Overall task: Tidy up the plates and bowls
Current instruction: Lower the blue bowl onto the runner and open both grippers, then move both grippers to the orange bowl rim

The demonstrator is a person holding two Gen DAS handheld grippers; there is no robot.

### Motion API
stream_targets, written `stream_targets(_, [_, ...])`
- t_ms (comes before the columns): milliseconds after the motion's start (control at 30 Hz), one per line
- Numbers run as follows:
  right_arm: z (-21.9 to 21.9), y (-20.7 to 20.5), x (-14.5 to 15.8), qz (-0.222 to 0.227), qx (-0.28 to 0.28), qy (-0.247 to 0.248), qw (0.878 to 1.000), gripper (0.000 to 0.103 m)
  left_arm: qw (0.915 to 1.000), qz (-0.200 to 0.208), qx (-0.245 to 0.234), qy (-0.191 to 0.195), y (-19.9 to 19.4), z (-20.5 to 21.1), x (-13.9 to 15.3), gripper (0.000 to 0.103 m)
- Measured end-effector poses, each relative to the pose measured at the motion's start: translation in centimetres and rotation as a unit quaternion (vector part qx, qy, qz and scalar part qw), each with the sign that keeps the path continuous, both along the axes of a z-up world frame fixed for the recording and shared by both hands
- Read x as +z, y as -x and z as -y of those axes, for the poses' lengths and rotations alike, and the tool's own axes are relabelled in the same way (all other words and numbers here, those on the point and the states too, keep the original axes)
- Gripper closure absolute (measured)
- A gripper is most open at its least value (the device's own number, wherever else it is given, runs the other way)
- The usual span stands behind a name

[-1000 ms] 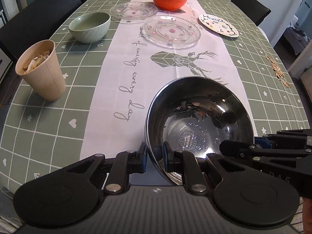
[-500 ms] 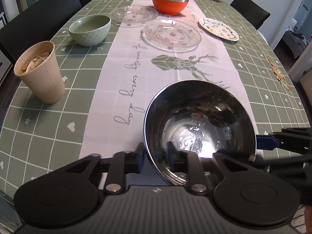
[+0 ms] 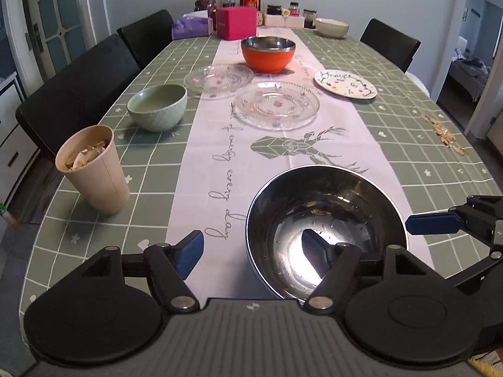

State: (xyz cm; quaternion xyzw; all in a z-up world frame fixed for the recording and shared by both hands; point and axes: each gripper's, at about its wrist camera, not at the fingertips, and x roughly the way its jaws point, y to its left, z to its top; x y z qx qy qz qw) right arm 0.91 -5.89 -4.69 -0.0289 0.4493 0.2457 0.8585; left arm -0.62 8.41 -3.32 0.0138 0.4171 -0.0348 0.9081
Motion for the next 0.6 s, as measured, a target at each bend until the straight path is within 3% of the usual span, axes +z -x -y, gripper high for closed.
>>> stream_targets(100, [0.0, 0.6, 0.6, 0.021, 0.009, -0.006, 1.0, 0.008, 0.9998, 0.012, 0.0, 0.013, 0.5, -0.4, 0.6, 0.016])
stream_targets(233, [0.3, 1.0, 1.3, 0.027, 0.014, -0.025, 0.999, 0.007, 0.9993, 0.037, 0.004, 0.002, 1.0, -0.8, 1.2, 0.015])
stream_targets(333, [0.6, 1.1, 1.7, 0.033, 0.008, -0.035, 0.999, 0.005, 0.9996, 0.028, 0.002, 0.002, 1.0, -1.0, 1.5, 0.015])
stream_targets(433, [1.1, 1.1, 2.1, 0.038, 0.002, -0.045, 0.998, 0.005, 0.9991, 0.032, 0.007, 0.027, 1.2, -1.6, 2.0, 0.016])
stream_targets(600, [2.2, 1.0, 3.0, 0.064, -0.05, -0.049, 0.996, 0.005, 0.9976, 0.064, 0.025, 0.01, 1.5, -1.7, 3.2, 0.017])
